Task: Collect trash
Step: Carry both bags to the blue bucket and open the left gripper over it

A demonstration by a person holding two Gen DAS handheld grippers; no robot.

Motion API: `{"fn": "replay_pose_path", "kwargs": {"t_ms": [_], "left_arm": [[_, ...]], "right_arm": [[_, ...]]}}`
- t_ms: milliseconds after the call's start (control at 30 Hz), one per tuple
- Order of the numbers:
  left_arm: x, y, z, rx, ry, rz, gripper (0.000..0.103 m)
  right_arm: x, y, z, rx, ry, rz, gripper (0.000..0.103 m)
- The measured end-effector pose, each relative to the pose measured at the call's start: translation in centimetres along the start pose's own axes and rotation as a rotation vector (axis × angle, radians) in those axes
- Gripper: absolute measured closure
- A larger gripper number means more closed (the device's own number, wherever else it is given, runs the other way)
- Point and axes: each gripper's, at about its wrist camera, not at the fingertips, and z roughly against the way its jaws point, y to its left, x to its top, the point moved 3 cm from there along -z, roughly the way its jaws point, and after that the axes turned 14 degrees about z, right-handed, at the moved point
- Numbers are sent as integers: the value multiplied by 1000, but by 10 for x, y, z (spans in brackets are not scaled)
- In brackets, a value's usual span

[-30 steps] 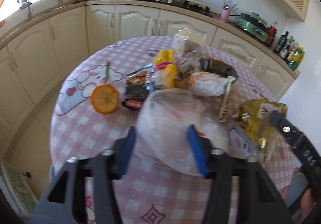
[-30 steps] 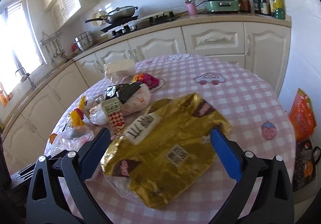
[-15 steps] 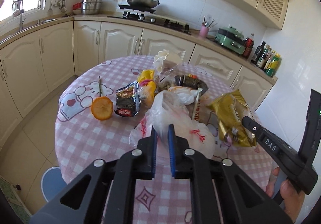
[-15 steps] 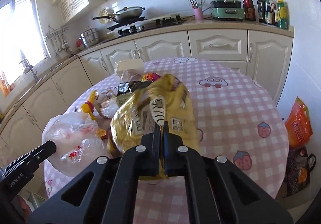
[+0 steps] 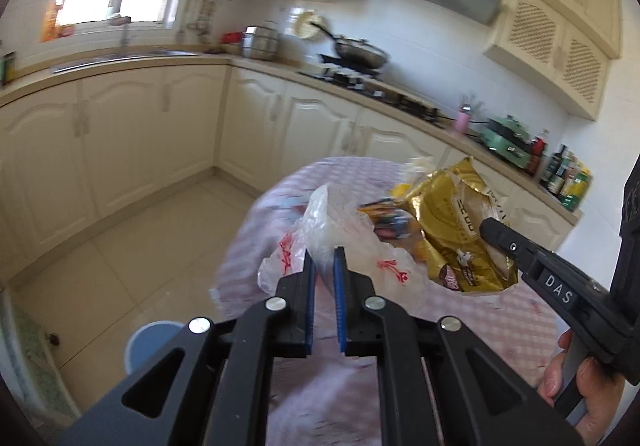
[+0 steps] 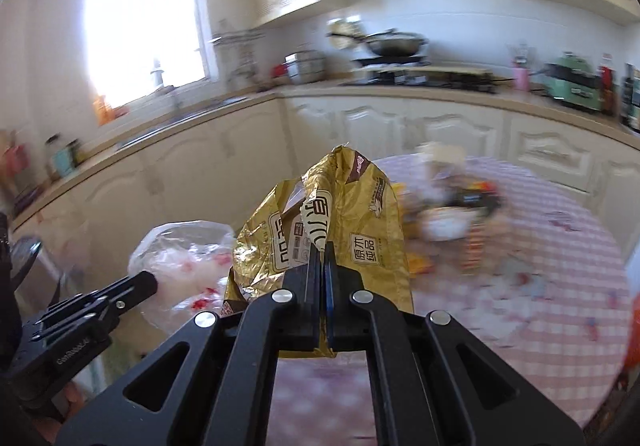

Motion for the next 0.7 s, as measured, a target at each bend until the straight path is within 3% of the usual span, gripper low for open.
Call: {"fn": "replay_pose_path", "kwargs": {"t_ms": [100, 267, 467, 700], "left_arm": [[3, 51, 8, 107, -14, 57, 95], [-4, 141, -4, 274, 28, 162, 95], [-30, 236, -59, 393, 154, 283, 95], [-62, 299, -138, 443, 305, 336, 95]], "right_arm": [[3, 56, -36, 118, 35, 66, 102], [-9, 147, -100, 286, 119, 168, 102], [-55, 211, -186, 344, 280, 247, 102], [-109, 236, -259, 348, 443, 251, 102]]}}
